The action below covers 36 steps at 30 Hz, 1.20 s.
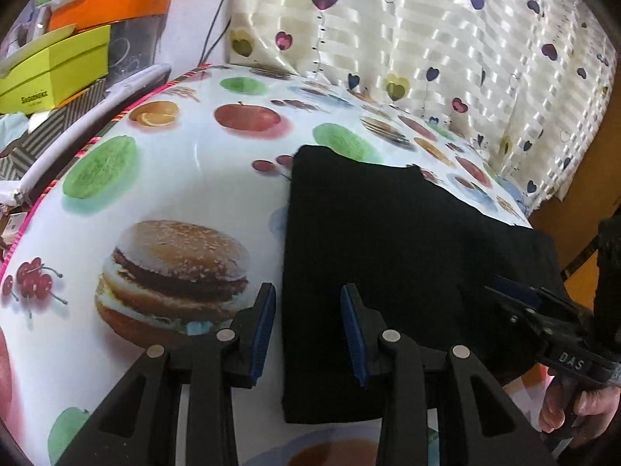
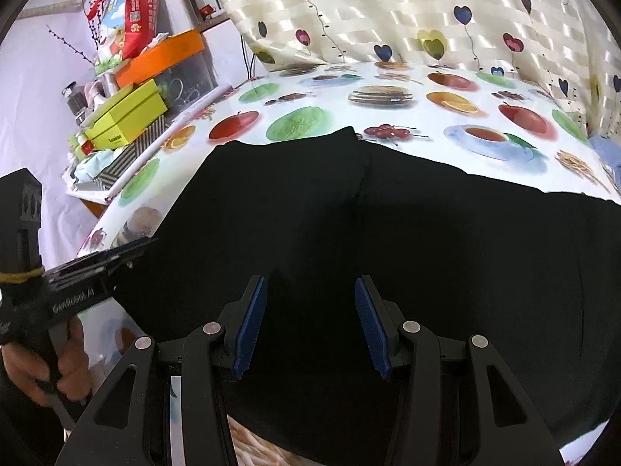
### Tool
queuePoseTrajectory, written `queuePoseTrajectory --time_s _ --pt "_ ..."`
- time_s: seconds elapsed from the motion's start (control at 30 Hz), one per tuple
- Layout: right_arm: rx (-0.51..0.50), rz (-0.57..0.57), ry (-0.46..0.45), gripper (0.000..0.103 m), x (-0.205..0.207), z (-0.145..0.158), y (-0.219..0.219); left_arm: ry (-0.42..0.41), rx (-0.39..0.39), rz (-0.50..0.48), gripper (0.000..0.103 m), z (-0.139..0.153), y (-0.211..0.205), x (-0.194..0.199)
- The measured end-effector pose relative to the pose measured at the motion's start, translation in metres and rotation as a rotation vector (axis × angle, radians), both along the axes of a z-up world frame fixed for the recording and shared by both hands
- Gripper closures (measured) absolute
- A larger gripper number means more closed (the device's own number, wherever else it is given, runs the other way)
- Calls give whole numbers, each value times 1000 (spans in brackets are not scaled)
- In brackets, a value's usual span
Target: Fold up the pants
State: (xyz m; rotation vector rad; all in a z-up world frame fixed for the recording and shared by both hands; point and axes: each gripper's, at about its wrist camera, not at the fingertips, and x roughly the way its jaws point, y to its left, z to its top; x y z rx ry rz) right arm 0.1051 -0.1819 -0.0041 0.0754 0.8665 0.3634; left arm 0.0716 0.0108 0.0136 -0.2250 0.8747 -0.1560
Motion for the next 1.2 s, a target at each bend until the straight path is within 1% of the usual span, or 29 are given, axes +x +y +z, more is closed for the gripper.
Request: queuePoseTrajectory --time_s 0.03,0.07,0.1,0.13,0.2,0.37,0.47,0.5,0.57,0.63,0.7,0.77,0.87,0.93,1.0,1.1,1.2 --pt "-1 5 4 56 1 0 2 0 6 -4 66 0 -2 1" --pt "-6 13 7 70 0 -1 5 1 12 -7 66 0 -4 2" --pt "-29 11 0 98 0 -2 8 1 18 -8 66 0 -5 2" --pt "-41 14 8 98 0 -5 11 1 19 -9 66 0 -5 3" --pt "-14 11 10 99 0 -5 8 2 15 -9 66 1 -4 3" --pt "47 -13 -26 99 -19 5 -2 0 1 -24 66 1 -4 0" --pt "41 -29 13 99 -16 -7 -4 0 -7 -29 66 0 -4 1" --pt "63 -34 11 99 -15 -8 -6 1 -6 -31 66 0 -4 1" --pt "67 -24 19 99 -16 -6 -6 2 -11 -36 66 0 -3 -1" --pt "42 -12 15 97 -17 -3 -4 6 -16 -38 66 1 -2 -2" --pt "19 -13 0 87 -22 0 -5 8 -26 -37 66 1 0 -3" --pt "11 -16 -18 85 -28 2 -8 5 -28 -37 66 0 0 -4" --pt "3 -29 -15 85 -35 -1 -15 5 0 -54 66 0 -4 -3" --pt "17 -36 -23 85 -40 0 -22 6 45 -64 73 1 -10 -3" --pt "23 -54 -30 85 -46 1 -30 7 55 -67 83 1 -13 -3" --pt "32 -82 -35 85 -52 4 -40 1 46 -60 89 2 -10 -5" --pt "41 -115 -46 85 -60 8 -54 -18 64 -40 93 6 -8 -11"
